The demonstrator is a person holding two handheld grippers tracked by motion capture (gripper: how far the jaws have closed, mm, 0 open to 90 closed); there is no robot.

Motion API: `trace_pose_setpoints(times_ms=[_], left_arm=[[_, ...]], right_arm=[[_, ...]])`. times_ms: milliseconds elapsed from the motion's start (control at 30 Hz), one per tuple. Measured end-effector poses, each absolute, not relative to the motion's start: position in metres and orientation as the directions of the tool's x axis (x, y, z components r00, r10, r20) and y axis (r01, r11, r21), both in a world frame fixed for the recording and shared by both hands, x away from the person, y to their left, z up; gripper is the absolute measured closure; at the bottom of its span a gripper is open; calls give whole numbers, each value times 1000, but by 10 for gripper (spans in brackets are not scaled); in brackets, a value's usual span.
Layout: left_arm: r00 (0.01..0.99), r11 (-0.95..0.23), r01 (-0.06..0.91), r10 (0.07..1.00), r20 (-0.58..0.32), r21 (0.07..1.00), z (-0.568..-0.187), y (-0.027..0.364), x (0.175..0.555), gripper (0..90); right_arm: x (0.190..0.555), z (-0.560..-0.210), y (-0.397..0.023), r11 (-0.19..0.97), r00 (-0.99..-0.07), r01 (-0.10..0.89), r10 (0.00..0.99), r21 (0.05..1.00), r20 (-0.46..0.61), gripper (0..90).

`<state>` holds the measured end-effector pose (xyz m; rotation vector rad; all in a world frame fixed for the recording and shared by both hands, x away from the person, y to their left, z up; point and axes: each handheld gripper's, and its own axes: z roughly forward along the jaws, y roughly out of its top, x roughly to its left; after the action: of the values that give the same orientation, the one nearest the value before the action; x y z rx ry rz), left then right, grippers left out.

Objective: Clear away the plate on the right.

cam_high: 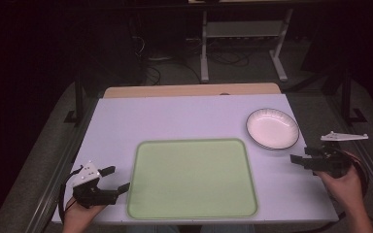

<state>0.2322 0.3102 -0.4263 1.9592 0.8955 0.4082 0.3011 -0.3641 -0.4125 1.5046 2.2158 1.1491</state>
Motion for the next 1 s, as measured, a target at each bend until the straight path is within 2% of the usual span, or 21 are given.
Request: trace_pose_setpoints(times_ms=[433,733,867,900,1000], left_arm=[[665,-309,429,744,-66,849,-427,313,233,157],[660,-309,431,749,-63,848,-426,316,234,157],[657,-308,429,752,-59,849,-426,316,234,157],[656,-305,427,752,-60,851,-426,316,233,157],[654,-305,429,754,-59,850,-426,317,234,157]], right_arm=[[339,-417,-393,62,-344,747,888,662,305,233],[372,-414,-394,14,-291,769,897,639,331,267],[383,-421,-393,-23,-255,786,898,617,359,268],[390,-426,-393,-42,-216,807,907,589,362,287],[396,-429,-393,-69,-181,818,912,571,369,314]])
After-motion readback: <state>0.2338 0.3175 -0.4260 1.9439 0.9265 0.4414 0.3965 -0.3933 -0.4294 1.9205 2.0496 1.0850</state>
